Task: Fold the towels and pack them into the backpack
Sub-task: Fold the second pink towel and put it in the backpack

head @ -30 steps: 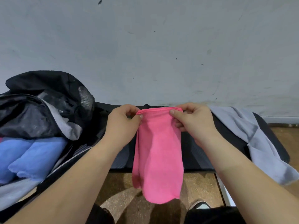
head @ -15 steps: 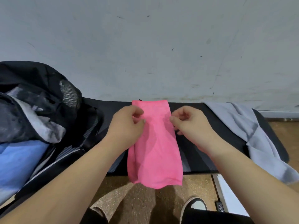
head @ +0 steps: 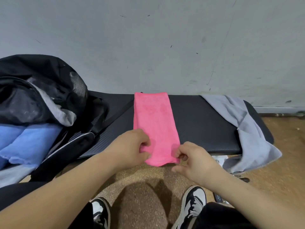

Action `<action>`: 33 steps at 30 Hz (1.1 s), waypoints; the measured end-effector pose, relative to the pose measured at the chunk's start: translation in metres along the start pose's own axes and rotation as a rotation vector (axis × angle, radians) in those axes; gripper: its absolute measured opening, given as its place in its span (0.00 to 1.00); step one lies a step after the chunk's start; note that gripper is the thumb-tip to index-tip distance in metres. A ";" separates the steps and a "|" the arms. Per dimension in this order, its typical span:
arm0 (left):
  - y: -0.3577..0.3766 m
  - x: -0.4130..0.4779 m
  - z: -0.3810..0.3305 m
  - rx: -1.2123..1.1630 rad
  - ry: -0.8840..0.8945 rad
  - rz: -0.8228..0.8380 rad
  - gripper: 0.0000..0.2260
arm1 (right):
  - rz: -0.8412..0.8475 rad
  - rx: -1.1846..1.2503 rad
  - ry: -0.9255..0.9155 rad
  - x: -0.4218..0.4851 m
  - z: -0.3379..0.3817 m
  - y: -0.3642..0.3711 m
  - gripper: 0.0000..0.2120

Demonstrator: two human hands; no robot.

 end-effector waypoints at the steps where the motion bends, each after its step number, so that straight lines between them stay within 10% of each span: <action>1: 0.000 -0.002 -0.001 0.018 0.006 -0.002 0.09 | -0.040 -0.037 -0.048 -0.001 -0.003 0.004 0.14; 17: 0.009 -0.013 -0.009 0.163 0.039 -0.005 0.18 | -0.336 -0.419 -0.232 -0.017 0.031 -0.024 0.06; 24: 0.010 -0.012 -0.019 0.237 0.096 -0.072 0.08 | -0.036 -0.363 -0.028 -0.019 0.033 -0.013 0.06; 33: -0.005 -0.009 -0.005 0.032 0.000 -0.089 0.07 | 0.050 -0.169 -0.231 0.016 0.036 -0.005 0.25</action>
Point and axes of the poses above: each hand's wrist, its own x-axis towards the middle knuckle, its own y-axis out of the palm, z = x × y, the point moved 5 cm from there along x, towards the middle knuckle, and after that the axes turned 10 degrees about x, right-handed, at the moved point
